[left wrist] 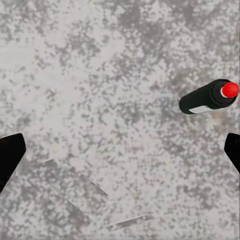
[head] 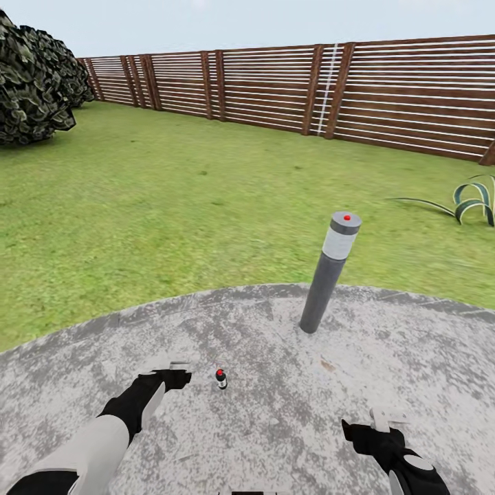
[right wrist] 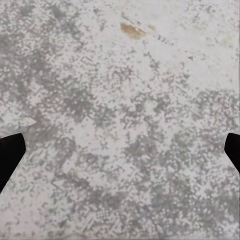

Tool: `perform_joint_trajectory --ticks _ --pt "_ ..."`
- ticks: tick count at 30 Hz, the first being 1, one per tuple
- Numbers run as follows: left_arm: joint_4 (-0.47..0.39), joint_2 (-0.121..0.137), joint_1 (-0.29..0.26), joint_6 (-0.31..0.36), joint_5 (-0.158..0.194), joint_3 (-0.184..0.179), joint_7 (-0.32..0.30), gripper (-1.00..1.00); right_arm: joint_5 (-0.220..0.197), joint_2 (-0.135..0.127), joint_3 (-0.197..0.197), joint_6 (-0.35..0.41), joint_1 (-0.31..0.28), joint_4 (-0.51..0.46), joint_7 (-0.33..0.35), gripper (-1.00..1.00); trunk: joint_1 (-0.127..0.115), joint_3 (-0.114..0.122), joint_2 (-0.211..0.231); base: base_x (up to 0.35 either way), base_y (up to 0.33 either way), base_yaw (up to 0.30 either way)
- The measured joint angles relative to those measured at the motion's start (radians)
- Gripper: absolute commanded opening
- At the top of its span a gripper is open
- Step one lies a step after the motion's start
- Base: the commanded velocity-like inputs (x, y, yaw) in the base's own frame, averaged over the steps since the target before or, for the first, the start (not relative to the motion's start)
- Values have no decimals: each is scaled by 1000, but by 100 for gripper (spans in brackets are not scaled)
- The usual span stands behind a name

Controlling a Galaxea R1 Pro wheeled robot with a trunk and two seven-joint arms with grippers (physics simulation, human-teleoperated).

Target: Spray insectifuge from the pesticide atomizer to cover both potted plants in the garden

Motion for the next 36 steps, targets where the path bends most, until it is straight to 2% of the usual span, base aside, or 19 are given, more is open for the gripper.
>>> perform_joint_trajectory --ticks 4,10,16,21,36 --pt "0 0 0 0 -1 0 0 100 0 0 0 0 0 0 0 100 0 0 0 67 293 -17" --pt "0 0 0 0 -1 -3 0 100 0 1 0 0 0 0 0 100 -1 3 0 241 242 -197" --pt "0 0 0 0 -1 -4 0 100 0 1 0 0 0 -1 0 100 -1 8 0 331 80 -211" --pt "0 0 0 0 -1 -3 0 100 0 0 0 0 0 0 0 100 0 9 0 287 9 -44" --pt "0 0 0 -1 -1 -4 0 100 0 0 0 0 0 -1 0 100 0 22 0 21 0 -156"
